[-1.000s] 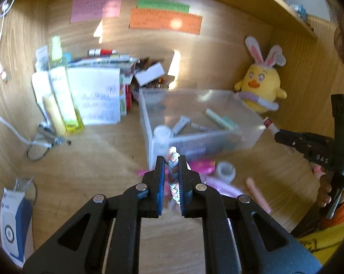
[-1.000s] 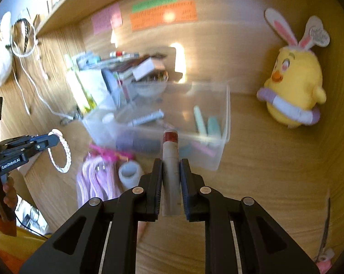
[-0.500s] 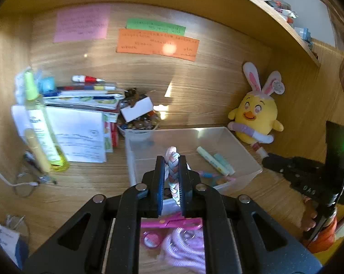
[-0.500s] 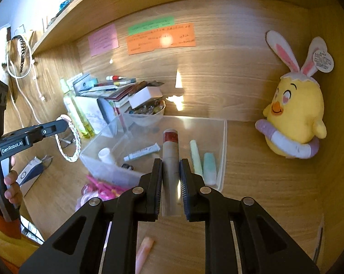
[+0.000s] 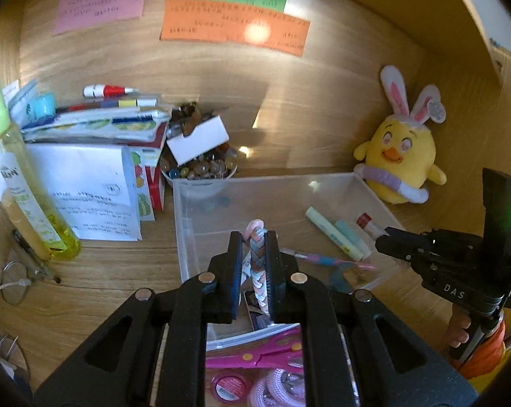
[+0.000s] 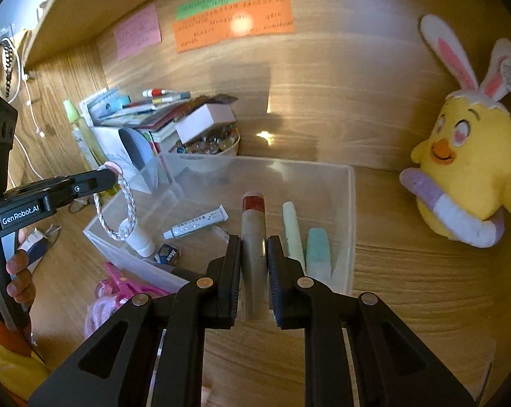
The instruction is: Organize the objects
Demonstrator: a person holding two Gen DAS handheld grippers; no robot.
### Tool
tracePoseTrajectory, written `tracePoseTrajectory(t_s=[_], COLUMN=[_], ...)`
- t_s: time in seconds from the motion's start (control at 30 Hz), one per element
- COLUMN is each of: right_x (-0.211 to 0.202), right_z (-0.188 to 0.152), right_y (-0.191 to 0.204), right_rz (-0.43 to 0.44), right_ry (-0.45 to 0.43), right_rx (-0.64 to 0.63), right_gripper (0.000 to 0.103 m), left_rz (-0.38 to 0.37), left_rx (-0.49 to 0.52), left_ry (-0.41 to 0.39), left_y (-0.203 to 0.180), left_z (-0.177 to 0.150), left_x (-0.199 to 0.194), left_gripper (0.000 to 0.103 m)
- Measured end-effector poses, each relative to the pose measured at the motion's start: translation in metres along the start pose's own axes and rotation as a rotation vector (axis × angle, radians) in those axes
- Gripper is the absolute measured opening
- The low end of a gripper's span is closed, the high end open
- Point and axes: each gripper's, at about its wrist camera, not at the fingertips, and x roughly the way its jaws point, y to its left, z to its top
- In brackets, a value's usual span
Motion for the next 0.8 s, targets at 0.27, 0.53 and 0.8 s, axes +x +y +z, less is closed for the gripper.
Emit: tracePoseTrajectory(t_s=[0.27, 0.53, 0.8], right_x=[0.019, 0.01, -0.022], right_z=[-0.004, -0.007, -0.022], right_y=[0.001, 0.004, 0.011], right_rz=[0.009, 0.017, 0.004], right_ry=[0.058, 0.056, 0.017], right_rx=[-0.005, -0.014, -0.037], right_gripper=[0.014, 0.027, 0.048], left_rz=[0.002, 0.045, 0.052], left_rx=[0.016, 0.07, 0.111], left_ry=[0.05, 0.017, 0.043], left_y=[-0.003, -0.02, -0.045], left_z=[-0.01, -0.018, -0.044], left_x=[0.012, -0.005, -0.016], left_gripper=[0.021, 0.057, 0.092])
